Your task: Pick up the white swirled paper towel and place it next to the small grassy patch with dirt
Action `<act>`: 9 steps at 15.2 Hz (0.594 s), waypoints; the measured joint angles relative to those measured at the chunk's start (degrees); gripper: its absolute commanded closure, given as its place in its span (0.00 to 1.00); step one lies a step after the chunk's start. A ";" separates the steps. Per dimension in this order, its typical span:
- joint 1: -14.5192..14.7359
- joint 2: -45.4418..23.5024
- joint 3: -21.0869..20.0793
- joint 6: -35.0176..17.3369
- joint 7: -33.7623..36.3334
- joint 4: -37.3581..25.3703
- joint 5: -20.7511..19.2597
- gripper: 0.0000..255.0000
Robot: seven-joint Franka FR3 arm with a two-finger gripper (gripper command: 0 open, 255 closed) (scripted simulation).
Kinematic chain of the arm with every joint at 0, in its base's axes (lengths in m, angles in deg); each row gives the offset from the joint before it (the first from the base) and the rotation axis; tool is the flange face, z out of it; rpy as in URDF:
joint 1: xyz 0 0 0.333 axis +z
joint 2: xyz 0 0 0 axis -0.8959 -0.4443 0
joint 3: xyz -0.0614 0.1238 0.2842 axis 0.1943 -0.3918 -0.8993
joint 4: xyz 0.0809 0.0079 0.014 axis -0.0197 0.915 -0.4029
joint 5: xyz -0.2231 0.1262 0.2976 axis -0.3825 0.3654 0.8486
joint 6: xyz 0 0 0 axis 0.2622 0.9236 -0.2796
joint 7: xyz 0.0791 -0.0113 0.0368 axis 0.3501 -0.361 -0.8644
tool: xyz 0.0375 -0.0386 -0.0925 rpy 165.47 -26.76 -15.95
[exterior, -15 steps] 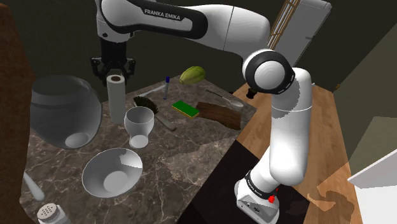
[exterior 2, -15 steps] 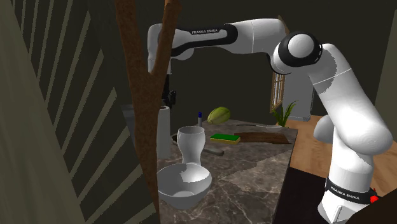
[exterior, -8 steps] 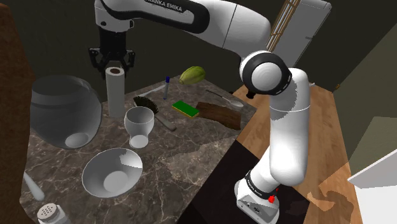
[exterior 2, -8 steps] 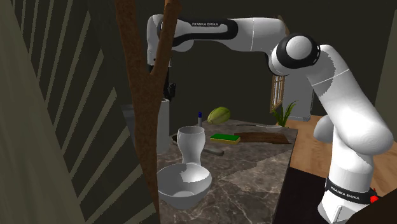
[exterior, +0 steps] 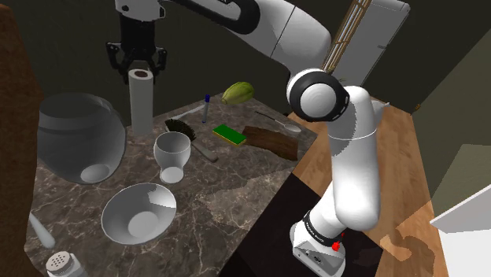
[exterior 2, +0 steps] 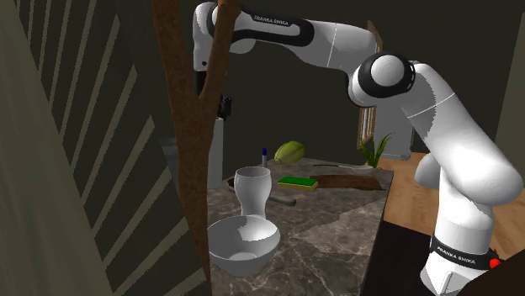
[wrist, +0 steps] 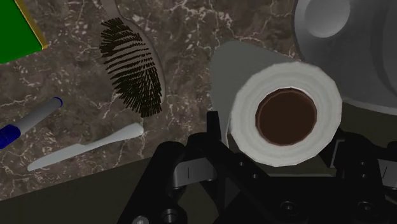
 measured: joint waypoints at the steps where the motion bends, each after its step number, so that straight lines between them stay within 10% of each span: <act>1: 0.56 -0.93 0.10 1.64 0.00 -2.62 -0.26 1.00; 3: 1.75 -3.09 0.37 4.71 -0.08 -7.93 -0.82 1.00; 9: -8.19 10.78 -0.23 -2.94 -5.27 13.93 3.38 1.00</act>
